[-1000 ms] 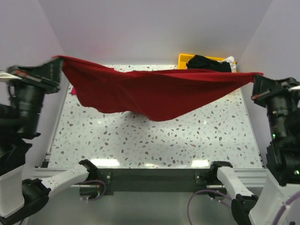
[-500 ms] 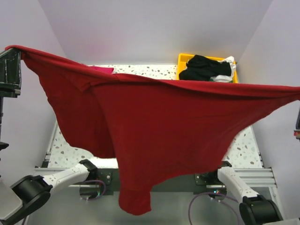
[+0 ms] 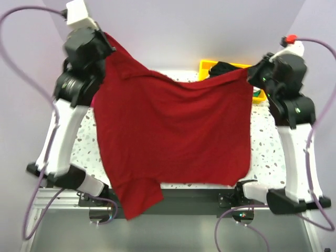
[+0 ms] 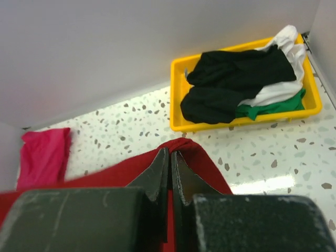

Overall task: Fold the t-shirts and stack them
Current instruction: Flatten the tshirt out

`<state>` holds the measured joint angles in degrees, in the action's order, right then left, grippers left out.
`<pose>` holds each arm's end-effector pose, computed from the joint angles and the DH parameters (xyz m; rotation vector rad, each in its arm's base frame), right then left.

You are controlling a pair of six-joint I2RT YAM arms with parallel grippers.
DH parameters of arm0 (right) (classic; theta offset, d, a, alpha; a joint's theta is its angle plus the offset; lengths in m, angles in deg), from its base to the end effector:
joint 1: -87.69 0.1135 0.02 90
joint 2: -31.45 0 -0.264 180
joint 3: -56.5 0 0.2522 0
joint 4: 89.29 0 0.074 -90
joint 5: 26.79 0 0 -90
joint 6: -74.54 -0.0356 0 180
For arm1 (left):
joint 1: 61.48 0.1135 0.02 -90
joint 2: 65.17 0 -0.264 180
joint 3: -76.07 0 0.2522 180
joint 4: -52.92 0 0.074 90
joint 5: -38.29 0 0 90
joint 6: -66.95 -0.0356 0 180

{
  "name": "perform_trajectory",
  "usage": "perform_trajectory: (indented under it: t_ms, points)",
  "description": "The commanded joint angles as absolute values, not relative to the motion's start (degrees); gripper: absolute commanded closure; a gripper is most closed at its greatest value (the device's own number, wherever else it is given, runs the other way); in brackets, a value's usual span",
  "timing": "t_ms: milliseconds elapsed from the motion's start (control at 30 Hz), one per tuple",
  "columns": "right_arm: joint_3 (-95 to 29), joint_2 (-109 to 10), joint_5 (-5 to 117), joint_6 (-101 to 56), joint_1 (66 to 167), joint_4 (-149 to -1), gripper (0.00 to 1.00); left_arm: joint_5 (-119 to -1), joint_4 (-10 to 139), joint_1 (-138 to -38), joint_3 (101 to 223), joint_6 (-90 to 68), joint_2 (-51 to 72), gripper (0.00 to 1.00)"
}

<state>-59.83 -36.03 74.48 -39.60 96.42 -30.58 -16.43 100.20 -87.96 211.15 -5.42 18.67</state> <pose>0.1910 0.0223 0.5286 0.3764 1.7050 0.2495 0.2351 -0.0941 0.5798 -0.3769 1.4688 -0.1545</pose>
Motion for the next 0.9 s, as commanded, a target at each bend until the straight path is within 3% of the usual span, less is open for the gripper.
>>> perform_trajectory:
  t_ms: [0, 567, 867]
  points:
    - [-63.4, -36.1, 77.1, -38.0, 96.4, -37.7, 1.00, -20.4, 102.3, -82.6, 215.8, -4.4, 18.8, 1.00]
    - [-69.4, -21.1, 73.1, -37.4, 96.4, -29.2, 1.00, -28.9, 94.9, -82.6, 199.1, -3.4, -8.8, 1.00]
    - [-74.8, -11.1, 74.5, -38.0, 96.4, -28.4, 1.00, -38.4, 98.1, -82.6, 209.6, -3.6, -13.8, 1.00]
